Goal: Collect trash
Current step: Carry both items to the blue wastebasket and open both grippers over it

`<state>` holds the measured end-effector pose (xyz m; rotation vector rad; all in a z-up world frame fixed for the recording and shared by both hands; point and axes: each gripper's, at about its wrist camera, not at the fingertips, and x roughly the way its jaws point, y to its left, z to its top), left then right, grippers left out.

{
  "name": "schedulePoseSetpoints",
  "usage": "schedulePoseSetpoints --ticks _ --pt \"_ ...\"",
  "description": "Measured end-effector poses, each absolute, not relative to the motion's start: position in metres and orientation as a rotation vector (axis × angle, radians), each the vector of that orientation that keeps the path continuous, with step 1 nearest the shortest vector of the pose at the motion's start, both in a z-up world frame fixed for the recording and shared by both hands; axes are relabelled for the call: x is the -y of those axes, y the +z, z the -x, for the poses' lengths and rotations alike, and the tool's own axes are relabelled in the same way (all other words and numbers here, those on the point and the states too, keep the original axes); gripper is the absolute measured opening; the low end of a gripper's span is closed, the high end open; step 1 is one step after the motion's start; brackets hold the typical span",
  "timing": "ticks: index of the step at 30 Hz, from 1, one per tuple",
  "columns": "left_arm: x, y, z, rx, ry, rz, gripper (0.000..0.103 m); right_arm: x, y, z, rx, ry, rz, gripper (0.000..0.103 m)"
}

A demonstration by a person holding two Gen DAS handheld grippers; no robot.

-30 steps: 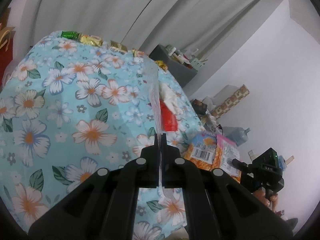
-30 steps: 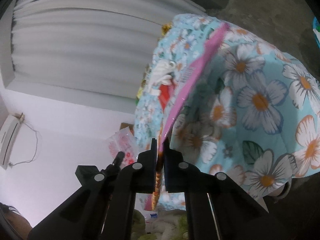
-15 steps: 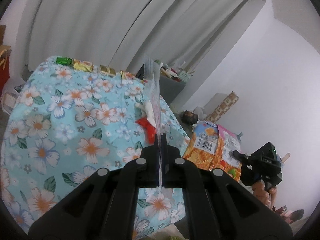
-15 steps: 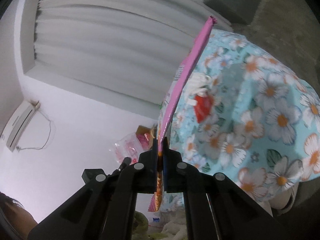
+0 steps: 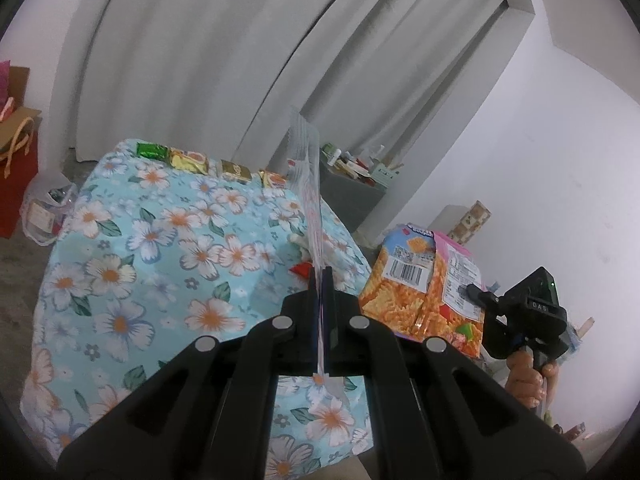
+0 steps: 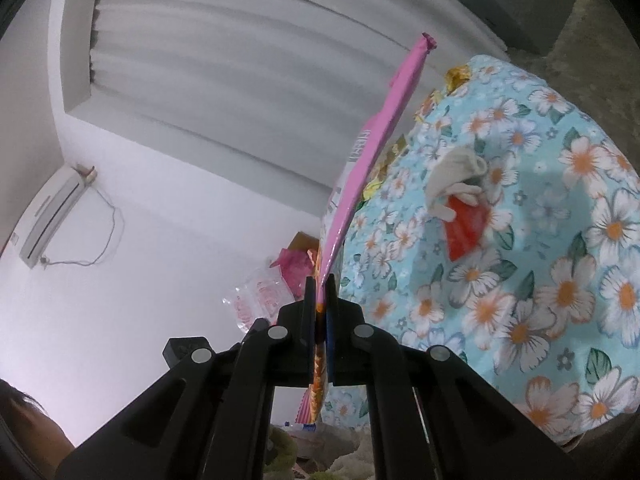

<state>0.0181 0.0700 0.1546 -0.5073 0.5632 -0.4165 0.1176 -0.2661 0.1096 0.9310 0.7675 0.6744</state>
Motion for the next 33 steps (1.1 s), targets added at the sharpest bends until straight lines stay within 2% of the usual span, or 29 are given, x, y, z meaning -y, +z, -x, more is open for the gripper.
schedulePoseSetpoints --ticks 9,19,33 --pt "-0.042 0.176 -0.034 -0.562 -0.450 0.425 0.000 0.294 0.120 -0.110 -0.701 0.649 -0.935 0.004" --pt "0.044 0.199 -0.082 -0.597 -0.588 0.304 0.000 0.389 0.119 -0.073 -0.573 0.410 -0.974 0.004" --pt "0.190 0.192 -0.151 -0.711 -0.767 0.144 0.000 0.492 0.111 -0.024 -0.469 0.080 -0.995 0.004"
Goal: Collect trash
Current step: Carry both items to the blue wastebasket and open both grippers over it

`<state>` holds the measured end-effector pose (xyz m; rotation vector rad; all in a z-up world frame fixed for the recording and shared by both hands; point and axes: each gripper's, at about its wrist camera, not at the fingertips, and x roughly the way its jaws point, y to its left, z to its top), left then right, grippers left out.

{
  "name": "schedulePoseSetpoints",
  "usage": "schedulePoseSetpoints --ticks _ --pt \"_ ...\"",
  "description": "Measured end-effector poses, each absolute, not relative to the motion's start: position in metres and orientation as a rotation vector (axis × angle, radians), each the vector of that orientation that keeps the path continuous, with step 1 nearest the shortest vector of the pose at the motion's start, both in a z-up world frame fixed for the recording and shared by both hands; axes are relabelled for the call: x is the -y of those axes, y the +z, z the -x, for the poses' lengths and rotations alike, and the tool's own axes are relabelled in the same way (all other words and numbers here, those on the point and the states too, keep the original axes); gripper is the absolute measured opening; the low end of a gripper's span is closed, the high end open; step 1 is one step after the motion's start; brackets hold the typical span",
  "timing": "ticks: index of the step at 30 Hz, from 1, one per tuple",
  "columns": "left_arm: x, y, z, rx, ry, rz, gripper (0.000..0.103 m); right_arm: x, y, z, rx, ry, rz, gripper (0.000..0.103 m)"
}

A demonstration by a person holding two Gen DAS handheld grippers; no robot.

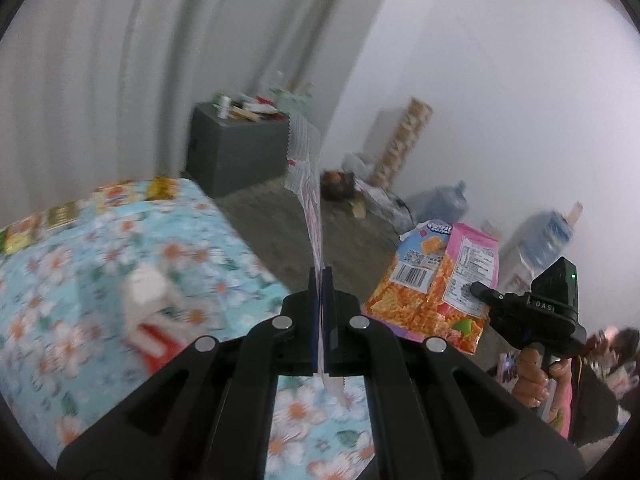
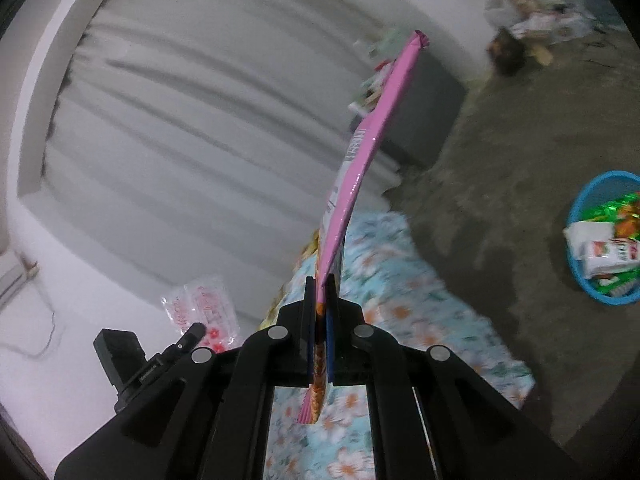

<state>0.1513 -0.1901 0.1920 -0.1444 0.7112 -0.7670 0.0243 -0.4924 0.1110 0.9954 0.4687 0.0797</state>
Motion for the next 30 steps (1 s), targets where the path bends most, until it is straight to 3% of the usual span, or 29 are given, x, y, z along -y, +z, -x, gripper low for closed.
schedulePoseSetpoints --ticks 8,15,26,29,30 --pt "0.315 0.150 -0.178 -0.844 -0.982 0.048 0.000 0.549 0.087 0.036 -0.440 -0.285 -1.020 0.004" --pt "0.432 0.072 -0.180 -1.023 -1.061 -0.090 0.000 0.596 0.007 0.066 -0.478 -0.426 -1.177 0.004" --pt "0.578 -0.015 -0.200 -1.151 -1.050 -0.190 0.000 0.677 -0.120 0.022 -0.476 -0.461 -1.379 0.005" --pt "0.598 -0.040 -0.202 -1.186 -1.030 -0.193 0.000 0.693 -0.181 0.010 -0.456 -0.465 -1.483 0.010" --pt "0.599 -0.047 -0.200 -1.200 -1.022 -0.203 0.000 0.695 -0.207 0.006 -0.521 -0.480 -1.538 0.023"
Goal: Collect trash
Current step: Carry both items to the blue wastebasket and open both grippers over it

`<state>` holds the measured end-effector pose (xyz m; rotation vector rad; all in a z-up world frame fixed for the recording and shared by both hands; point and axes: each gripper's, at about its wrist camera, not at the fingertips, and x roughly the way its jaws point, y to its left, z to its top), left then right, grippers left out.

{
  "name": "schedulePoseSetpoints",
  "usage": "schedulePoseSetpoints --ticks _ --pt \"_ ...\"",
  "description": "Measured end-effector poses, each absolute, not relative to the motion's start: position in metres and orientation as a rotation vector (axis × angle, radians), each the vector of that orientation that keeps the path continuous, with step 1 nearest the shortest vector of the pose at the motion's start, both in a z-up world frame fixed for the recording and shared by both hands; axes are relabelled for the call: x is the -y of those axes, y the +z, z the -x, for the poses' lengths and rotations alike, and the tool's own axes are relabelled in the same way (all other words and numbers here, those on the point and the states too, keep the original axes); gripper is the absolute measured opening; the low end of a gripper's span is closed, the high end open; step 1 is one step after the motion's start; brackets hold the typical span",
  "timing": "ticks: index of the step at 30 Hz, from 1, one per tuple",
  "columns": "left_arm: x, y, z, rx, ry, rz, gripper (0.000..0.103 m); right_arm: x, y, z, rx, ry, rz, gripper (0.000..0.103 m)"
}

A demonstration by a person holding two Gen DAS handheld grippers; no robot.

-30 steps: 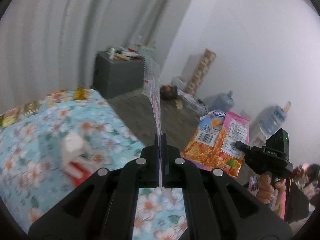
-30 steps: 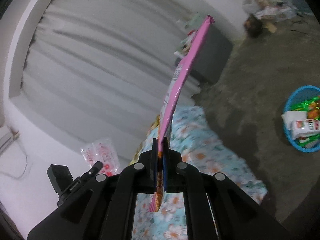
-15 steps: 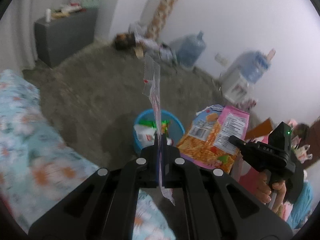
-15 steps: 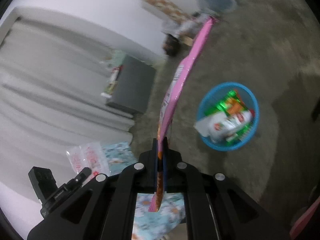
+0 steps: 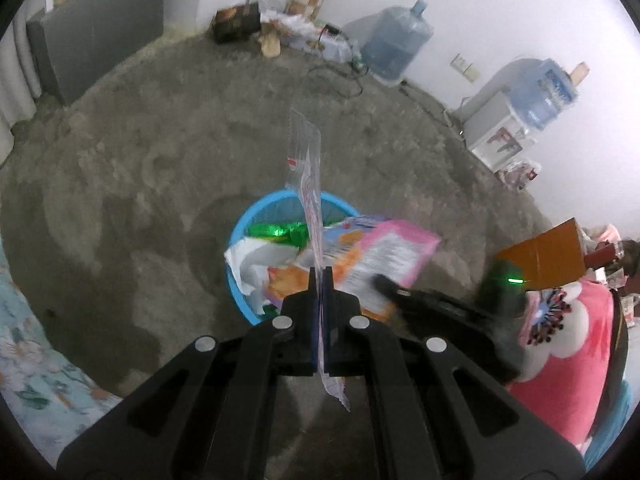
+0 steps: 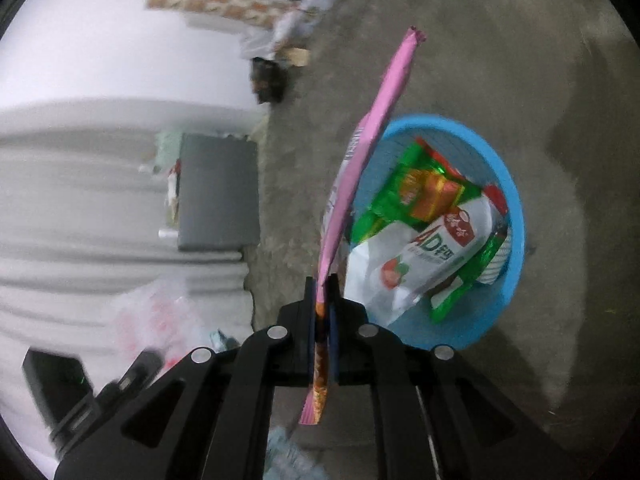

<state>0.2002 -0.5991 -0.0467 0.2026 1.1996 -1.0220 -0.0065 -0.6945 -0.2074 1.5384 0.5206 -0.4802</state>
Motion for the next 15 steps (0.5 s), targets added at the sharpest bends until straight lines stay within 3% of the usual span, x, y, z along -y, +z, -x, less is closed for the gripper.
schedulePoseSetpoints --ticks 3,4,6,10,11,12,14,15 --pt "0.605 -0.064 -0.197 -1.241 -1.004 -0.232 0.000 0.688 -0.250 0.006 -0.740 -0.586 -1.590 0.029" --pt "0.604 -0.066 -0.196 -1.249 -1.004 -0.235 0.000 0.683 -0.251 0.010 -0.745 -0.582 -1.574 0.029" --pt "0.603 -0.068 -0.196 -1.249 -1.013 -0.240 0.000 0.674 -0.240 0.021 -0.718 -0.589 -1.535 0.041" --pt "0.616 -0.071 -0.200 -1.291 -1.020 -0.165 0.002 0.653 -0.200 0.058 -0.616 -0.656 -1.447 0.047" --pt "0.622 -0.073 -0.200 -1.315 -1.021 -0.139 0.015 0.649 -0.195 0.064 -0.599 -0.661 -1.440 0.048" --pt "0.628 -0.081 -0.201 -1.348 -1.011 -0.121 0.057 0.645 -0.190 0.069 -0.590 -0.665 -1.439 0.048" --pt "0.634 -0.092 -0.201 -1.384 -0.919 -0.155 0.077 0.635 -0.187 0.077 -0.587 -0.672 -1.452 0.048" --pt "0.633 -0.097 -0.201 -1.397 -0.866 -0.170 0.077 0.634 -0.187 0.081 -0.588 -0.673 -1.452 0.048"
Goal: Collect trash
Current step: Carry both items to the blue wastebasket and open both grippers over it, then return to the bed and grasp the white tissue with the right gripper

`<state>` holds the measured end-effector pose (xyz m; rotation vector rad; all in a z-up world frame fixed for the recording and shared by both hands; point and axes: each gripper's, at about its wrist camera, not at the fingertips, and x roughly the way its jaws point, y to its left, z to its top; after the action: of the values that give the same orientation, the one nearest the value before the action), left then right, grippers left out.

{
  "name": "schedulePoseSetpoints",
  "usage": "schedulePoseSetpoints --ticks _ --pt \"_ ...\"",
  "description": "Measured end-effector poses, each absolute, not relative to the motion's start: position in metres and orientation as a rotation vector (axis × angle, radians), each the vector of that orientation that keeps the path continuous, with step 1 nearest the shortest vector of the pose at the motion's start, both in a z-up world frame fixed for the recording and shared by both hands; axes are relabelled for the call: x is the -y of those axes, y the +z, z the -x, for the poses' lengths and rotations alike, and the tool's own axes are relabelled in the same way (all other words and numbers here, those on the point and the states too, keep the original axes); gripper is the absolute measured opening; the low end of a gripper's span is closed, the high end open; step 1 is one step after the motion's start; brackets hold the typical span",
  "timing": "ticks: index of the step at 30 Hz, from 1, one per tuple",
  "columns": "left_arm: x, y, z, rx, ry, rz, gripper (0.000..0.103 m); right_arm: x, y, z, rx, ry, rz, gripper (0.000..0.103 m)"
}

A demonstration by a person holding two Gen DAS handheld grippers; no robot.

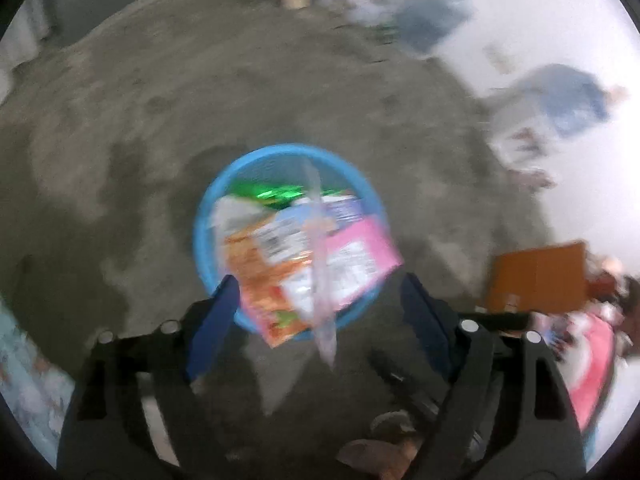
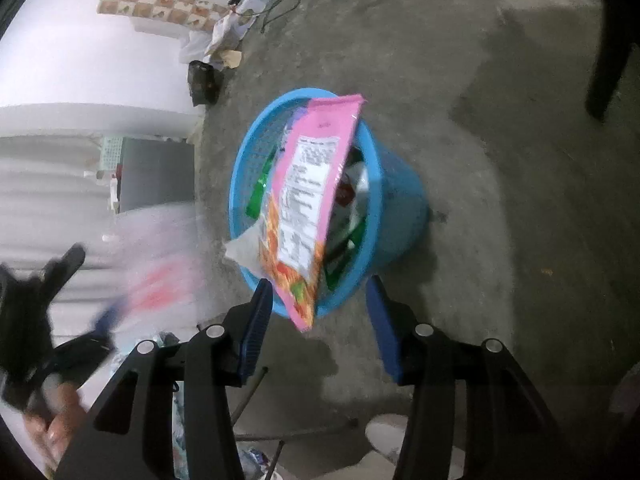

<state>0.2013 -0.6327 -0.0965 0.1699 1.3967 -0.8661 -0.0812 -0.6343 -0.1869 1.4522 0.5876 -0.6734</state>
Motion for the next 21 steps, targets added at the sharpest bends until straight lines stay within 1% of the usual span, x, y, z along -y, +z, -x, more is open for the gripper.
schedulePoseSetpoints --ticks 3,5,9,12,16,18,21 --pt "0.615 -0.093 -0.204 -1.453 -0.813 -0.121 0.079 0.630 -0.184 0.086 -0.616 -0.685 -1.411 0.048" --pt "0.602 -0.078 -0.204 -1.431 -0.812 -0.125 0.079 0.628 -0.181 0.087 -0.623 -0.684 -1.382 0.048" --pt "0.569 -0.029 -0.208 -1.324 -0.838 -0.111 0.079 0.629 -0.173 0.092 -0.619 -0.694 -1.384 0.048" --pt "0.529 0.021 -0.204 -1.237 -0.889 -0.055 0.079 0.625 -0.156 0.091 -0.605 -0.690 -1.340 0.048" --pt "0.453 0.077 -0.186 -1.098 -0.937 0.007 0.083 0.611 -0.111 0.080 -0.598 -0.662 -1.213 0.048" --pt "0.409 0.093 -0.176 -1.039 -0.936 0.026 0.083 0.602 -0.088 0.070 -0.587 -0.632 -1.156 0.055" --pt "0.335 0.109 -0.165 -0.962 -0.848 0.011 0.083 0.585 -0.056 0.052 -0.587 -0.569 -1.078 0.057"
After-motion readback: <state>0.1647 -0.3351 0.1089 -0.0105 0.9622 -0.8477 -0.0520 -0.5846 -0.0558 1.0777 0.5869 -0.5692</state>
